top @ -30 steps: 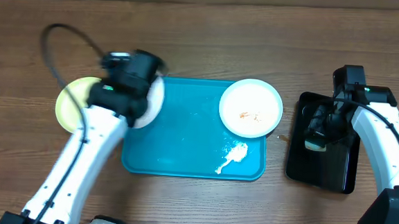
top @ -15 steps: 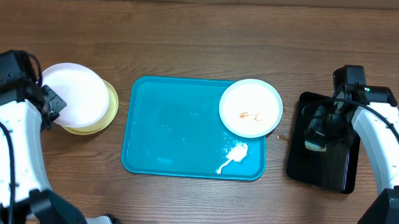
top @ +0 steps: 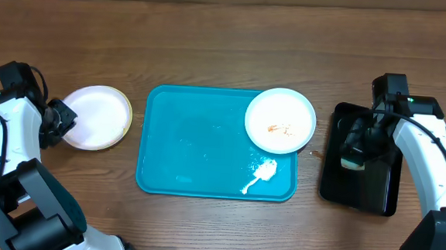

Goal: Clean dirty plates on tray and stack at the side
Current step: 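Move the left gripper to the rim of the remaining white plate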

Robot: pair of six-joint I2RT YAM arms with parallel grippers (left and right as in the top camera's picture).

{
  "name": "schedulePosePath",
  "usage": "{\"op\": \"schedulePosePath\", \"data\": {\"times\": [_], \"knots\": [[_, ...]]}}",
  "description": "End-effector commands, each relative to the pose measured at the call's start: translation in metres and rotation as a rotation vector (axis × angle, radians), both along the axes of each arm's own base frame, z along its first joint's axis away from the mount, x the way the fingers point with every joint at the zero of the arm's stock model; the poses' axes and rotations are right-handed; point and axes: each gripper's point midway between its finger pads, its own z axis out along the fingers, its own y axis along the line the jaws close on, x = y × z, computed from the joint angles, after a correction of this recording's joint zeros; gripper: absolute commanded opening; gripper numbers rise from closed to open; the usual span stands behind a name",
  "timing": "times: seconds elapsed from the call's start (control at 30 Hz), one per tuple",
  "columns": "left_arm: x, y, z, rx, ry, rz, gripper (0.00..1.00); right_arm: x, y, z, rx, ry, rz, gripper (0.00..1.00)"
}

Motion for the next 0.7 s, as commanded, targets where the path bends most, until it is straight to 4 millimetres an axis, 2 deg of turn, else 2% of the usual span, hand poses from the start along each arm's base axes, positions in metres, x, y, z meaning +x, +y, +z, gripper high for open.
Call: {"op": "schedulePosePath", "data": {"times": [0.0,0.07,0.17,0.23,0.3,0.37,0.47,0.6,0.67], "knots": [[0.008,-0.005,0.007,-0.028,-0.041,-0.034,0.57,0.001,-0.001,0.005,-0.003,-0.02,0.003,0.04],[0.011,-0.007,0.012,-0.045,-0.052,-0.038,0.64,0.001,-0.001,0.005,-0.003,-0.02,0.003,0.04],[0.019,-0.015,0.027,-0.081,-0.079,-0.057,0.64,0.0,-0.001,0.005,-0.003,-0.019,0.003,0.04],[0.028,-0.027,0.041,-0.114,-0.114,-0.104,0.63,-0.001,-0.001,0.005,-0.003,-0.015,0.003,0.04],[0.043,-0.048,0.056,-0.143,-0.174,-0.21,0.61,-0.002,-0.001,0.005,-0.003,-0.012,0.003,0.04],[0.056,-0.074,0.07,-0.166,-0.234,-0.329,0.61,-0.002,-0.001,0.005,-0.003,-0.008,0.003,0.04],[0.075,-0.129,0.087,-0.202,-0.32,-0.568,0.64,-0.002,-0.001,0.005,-0.002,-0.009,0.003,0.04],[0.081,-0.207,0.087,-0.245,-0.325,-0.825,0.73,-0.002,-0.001,0.005,-0.002,-0.009,0.003,0.04],[0.082,-0.239,0.085,-0.246,-0.321,-0.932,0.77,-0.002,-0.001,0.005,-0.003,-0.01,0.003,0.04]]}}
